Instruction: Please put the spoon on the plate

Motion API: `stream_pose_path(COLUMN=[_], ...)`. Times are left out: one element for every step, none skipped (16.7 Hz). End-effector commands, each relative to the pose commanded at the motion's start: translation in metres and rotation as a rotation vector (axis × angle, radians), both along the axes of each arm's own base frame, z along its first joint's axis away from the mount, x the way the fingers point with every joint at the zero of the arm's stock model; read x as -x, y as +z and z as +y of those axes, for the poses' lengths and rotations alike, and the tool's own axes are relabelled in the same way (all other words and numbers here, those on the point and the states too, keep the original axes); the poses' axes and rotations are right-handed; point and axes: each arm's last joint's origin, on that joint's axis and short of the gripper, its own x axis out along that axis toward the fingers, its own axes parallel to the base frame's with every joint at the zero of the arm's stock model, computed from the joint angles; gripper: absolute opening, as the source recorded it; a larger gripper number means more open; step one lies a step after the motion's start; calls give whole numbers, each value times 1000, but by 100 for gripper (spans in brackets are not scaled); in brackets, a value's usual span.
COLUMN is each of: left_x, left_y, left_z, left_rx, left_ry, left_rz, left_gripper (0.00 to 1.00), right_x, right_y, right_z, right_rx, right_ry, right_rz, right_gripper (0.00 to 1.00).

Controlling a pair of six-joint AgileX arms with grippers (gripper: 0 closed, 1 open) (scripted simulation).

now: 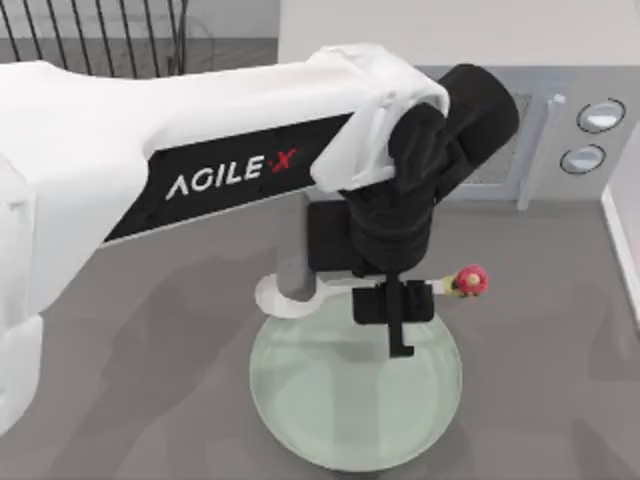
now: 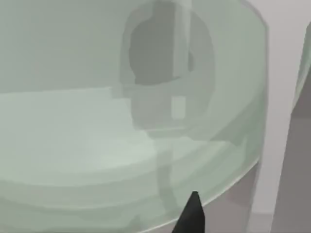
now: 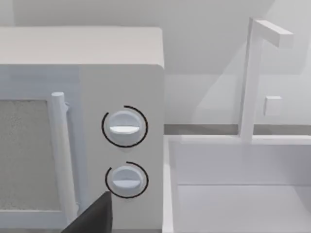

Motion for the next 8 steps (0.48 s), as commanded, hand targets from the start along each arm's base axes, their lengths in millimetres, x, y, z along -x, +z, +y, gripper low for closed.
stream_pose_path(left_x=[-2, -3, -4, -5, -6, -6, -6, -6], left_y=[2, 3, 5, 5, 5, 4, 2, 0], left_z=[0, 0, 0, 1, 2, 3, 4, 5], left_rx=[12, 23, 32, 38, 42, 43, 41, 36], left_ry=[2, 4, 6, 8, 10, 11, 12, 11], left_rz=[-15, -28, -37, -44, -47, -45, -39, -29], left_gripper=[0, 0, 0, 0, 0, 0, 0, 0], right_x=[0, 0, 0, 0, 0, 0, 0, 0], right_y=[0, 0, 0, 0, 0, 0, 0, 0], right_z=[0, 0, 0, 0, 0, 0, 0, 0], right_rx=[0, 0, 0, 0, 0, 0, 0, 0], right_ry=[0, 0, 0, 0, 0, 0, 0, 0], right_rz=[0, 0, 0, 0, 0, 0, 0, 0], right_gripper=[100, 100, 100, 100, 100, 100, 100, 100])
